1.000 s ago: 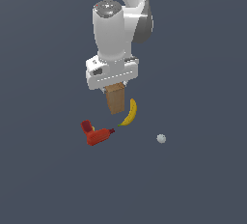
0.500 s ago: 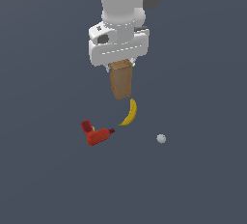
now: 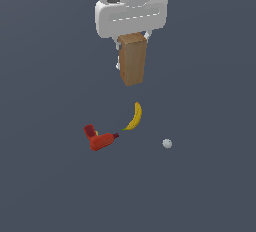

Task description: Pick up a designated object from a clutter of objects.

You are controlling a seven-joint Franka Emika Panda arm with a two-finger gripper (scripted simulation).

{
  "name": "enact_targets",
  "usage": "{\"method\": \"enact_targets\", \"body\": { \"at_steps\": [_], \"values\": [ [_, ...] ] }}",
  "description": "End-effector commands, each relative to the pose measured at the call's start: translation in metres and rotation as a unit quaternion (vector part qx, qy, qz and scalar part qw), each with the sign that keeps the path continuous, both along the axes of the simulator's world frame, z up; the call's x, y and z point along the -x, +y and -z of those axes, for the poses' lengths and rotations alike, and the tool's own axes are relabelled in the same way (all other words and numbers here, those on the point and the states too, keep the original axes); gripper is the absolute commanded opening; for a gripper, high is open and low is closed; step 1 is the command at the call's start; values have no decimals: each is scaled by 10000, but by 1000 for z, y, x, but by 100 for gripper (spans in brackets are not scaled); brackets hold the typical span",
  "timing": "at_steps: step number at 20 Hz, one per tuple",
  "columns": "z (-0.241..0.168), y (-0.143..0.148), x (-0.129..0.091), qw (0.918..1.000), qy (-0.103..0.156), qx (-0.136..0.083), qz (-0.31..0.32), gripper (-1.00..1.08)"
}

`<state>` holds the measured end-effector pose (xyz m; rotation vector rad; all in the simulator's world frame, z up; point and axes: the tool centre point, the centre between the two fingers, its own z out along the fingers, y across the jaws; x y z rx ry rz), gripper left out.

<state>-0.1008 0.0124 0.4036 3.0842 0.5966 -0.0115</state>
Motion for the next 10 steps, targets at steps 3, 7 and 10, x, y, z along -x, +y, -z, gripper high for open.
{"method": "enact_targets", "body": {
  "at_steps": [3, 7, 10],
  "values": [
    [-30, 8, 3, 10000, -36, -5, 0, -100],
    [-45, 12, 4, 10000, -36, -7, 0, -100],
    [-50, 13, 4, 10000, -36, -7, 0, -100]
  ]
}}
